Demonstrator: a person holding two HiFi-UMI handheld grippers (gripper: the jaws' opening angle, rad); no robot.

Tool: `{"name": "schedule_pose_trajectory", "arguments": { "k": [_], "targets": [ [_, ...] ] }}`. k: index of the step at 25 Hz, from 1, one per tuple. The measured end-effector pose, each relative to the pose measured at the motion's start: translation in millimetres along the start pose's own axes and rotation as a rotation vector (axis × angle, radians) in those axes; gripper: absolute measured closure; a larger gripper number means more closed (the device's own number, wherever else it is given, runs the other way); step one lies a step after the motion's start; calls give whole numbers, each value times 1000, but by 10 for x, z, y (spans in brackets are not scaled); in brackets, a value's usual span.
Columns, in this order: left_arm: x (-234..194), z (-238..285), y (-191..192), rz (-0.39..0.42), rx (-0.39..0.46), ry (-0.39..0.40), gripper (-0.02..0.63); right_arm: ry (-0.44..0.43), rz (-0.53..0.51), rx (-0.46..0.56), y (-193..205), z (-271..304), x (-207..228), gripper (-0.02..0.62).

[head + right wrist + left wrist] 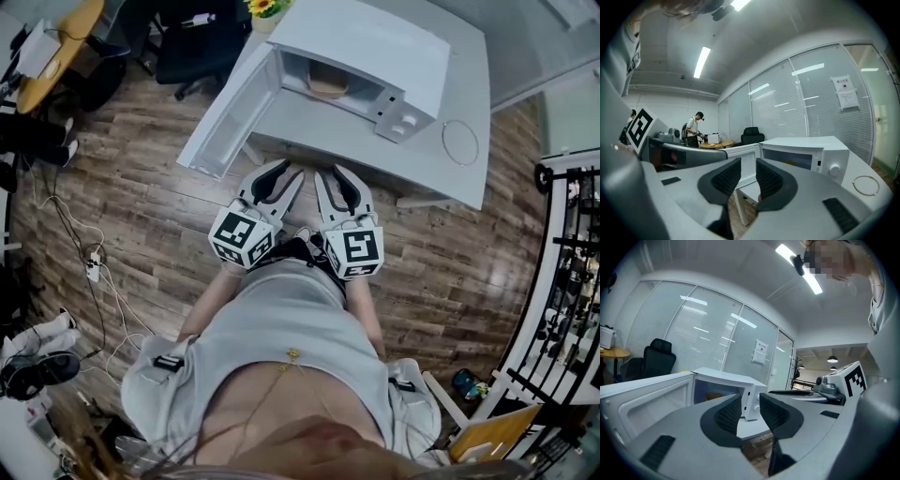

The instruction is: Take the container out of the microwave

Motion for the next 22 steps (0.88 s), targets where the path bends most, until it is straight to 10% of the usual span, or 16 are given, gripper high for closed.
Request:
{"name": "schedule_pose_trajectory", "arguments": {
  "k": [22],
  "targets": [
    [-229, 424, -139, 36, -6, 72, 485, 39, -18, 0, -164, 332, 247, 485]
  ]
}}
Point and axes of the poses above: the fingertips, and each gripper's own axes: z forward along the fingers, x to its right, y out of its underside, the point moved 3 cm from there along -z, backward along the fingers, and after that the axes turned 10 degrees about z, right-handed, at the moved point
